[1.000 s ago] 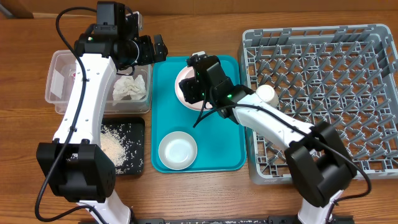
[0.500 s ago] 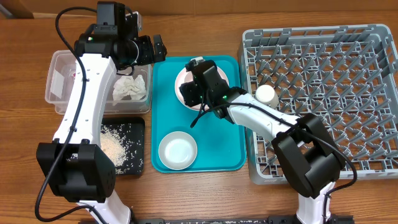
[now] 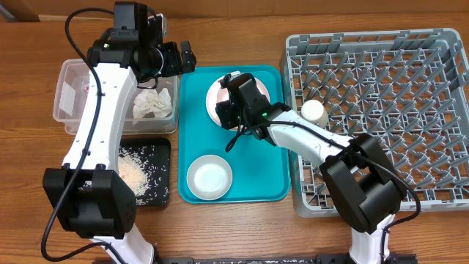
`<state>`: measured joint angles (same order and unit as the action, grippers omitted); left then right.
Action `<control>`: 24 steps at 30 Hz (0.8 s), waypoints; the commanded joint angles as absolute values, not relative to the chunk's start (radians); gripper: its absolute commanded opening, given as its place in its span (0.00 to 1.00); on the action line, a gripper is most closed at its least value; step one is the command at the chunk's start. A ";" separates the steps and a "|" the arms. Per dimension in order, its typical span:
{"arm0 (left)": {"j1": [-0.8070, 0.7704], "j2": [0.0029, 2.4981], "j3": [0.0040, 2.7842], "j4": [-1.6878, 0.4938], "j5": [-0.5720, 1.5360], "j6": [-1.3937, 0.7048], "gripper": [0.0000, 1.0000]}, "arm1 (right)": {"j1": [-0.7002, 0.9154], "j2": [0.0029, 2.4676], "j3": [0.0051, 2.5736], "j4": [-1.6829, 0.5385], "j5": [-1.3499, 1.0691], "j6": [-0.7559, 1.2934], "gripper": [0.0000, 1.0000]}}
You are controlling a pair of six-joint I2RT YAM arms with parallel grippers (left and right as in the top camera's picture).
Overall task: Sort waste into correct bins and load items into the dishwasher
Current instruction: 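Grasp the pink bowl on the plate with the right gripper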
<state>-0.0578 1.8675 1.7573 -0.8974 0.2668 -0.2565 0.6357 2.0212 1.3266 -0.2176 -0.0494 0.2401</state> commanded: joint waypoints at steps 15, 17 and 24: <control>-0.051 1.843 1.776 -0.897 0.255 -0.262 1.00 | 0.635 2.026 1.329 -0.310 0.038 0.155 0.47; -0.051 1.843 1.776 -0.897 0.255 -0.262 1.00 | 0.633 2.026 1.330 -0.309 0.059 0.154 0.44; -0.051 1.843 1.776 -0.897 0.255 -0.262 1.00 | 0.633 2.025 1.339 -0.294 0.078 0.151 0.24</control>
